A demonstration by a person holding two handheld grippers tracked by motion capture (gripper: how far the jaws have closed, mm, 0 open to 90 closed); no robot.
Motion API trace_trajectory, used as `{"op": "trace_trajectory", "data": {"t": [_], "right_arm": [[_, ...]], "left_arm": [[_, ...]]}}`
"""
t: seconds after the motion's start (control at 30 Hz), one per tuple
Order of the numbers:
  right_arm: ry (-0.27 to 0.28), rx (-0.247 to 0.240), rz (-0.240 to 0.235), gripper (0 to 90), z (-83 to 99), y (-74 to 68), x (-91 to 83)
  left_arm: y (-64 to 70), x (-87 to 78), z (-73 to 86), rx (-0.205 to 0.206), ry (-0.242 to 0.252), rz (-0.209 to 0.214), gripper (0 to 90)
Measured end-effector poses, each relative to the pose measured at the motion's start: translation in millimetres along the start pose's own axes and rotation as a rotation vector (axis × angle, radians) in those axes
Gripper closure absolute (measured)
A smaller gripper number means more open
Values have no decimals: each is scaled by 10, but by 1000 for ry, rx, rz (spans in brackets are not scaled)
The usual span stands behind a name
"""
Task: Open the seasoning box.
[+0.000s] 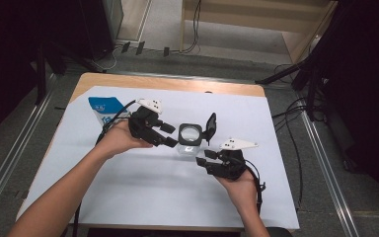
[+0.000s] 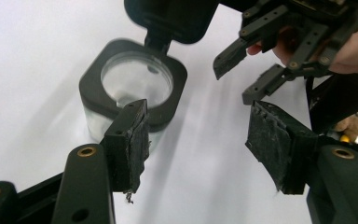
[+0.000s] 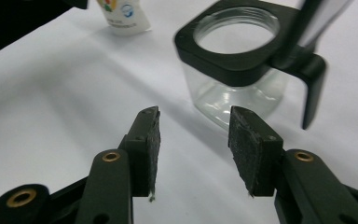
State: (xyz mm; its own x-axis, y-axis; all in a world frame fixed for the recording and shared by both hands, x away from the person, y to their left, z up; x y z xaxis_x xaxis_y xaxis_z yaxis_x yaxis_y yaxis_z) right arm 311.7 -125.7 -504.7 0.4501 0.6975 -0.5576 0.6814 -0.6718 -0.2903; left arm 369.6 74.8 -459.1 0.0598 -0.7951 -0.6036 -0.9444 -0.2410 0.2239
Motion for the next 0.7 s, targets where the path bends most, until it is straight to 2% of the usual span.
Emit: {"op": "trace_trajectory", "data": {"t": [0.1,0.2,0.27,0.3,0.33,0.43,0.5,0.7], "right_arm": [[5,-55,-19,556,29,-111,54],[2,-63,-30,560,25,-159,83],[-9,-82,-44,578,3,-231,131],[-9,-82,-44,578,3,-231,131],[-28,-89,-57,581,-5,-288,170],[-44,-98,-72,573,-20,-364,238],[-57,-106,-80,568,-32,-401,290],[-78,-136,-92,562,-106,-463,425]], "left_arm": [[28,-56,125,8,-10,-10,443],[33,-90,191,3,-18,-25,454],[30,-158,277,-24,-1,-32,467],[30,-158,277,-24,-1,-32,466],[23,-205,332,-37,19,-41,467],[22,-249,395,-35,18,-60,472],[16,-273,444,-38,-2,-72,467],[15,-410,574,-66,29,-88,469]]}}
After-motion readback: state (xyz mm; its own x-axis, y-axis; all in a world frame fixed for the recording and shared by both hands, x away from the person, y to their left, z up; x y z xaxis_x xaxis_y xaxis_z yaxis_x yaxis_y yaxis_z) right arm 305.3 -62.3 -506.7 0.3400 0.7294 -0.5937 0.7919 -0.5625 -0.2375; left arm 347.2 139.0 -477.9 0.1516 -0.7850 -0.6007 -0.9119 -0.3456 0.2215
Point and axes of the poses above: each handheld gripper's, and its own axes: x roughly forward along the jaws, z roughly out of its underside, y roughly to its right, the point moved 6 cm from there along x, roughly forward along the jaws, and after that the axes turned 4 degrees about x, right-handed, at the moved point
